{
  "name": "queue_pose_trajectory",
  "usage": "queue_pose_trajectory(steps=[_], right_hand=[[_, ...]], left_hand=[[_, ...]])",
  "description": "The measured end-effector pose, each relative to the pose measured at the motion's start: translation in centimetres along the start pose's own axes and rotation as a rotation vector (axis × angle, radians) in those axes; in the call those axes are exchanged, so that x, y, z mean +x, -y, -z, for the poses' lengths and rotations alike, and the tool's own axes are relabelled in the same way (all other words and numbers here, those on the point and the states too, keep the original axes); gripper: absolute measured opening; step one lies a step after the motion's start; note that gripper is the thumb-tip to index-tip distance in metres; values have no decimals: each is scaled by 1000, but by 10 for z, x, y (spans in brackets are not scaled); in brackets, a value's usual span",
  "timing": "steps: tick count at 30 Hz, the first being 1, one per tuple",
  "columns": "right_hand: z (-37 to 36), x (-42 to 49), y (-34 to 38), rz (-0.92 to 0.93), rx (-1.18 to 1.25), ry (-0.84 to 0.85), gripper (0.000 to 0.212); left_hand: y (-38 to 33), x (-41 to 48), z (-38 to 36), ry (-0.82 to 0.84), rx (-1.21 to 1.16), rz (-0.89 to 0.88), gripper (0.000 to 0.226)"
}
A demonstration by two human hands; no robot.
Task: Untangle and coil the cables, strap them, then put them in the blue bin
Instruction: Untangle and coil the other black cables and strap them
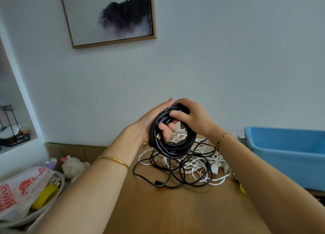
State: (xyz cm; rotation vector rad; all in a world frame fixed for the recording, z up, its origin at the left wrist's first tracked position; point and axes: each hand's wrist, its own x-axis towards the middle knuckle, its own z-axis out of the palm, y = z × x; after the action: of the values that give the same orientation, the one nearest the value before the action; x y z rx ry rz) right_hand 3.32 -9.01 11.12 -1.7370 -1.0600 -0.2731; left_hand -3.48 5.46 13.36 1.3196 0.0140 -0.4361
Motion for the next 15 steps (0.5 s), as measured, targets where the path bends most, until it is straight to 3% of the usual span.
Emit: queue_pose_trajectory(steps=[4, 9, 12, 15], right_hand=[[4, -8, -7, -41, -47, -87, 19], [11, -26, -14, -96, -209, -116, 18], [18, -52, -26, -150, -268, -147, 34], [30, -83, -39, -250, -212, -195, 52]], left_hand=[[1, 4, -6, -58, 141, -18, 62], [11, 11, -14, -140, 356, -116, 38], [30, 22, -23, -164, 446, -110, 46], [57, 36, -41, -207, 409, -185, 31]])
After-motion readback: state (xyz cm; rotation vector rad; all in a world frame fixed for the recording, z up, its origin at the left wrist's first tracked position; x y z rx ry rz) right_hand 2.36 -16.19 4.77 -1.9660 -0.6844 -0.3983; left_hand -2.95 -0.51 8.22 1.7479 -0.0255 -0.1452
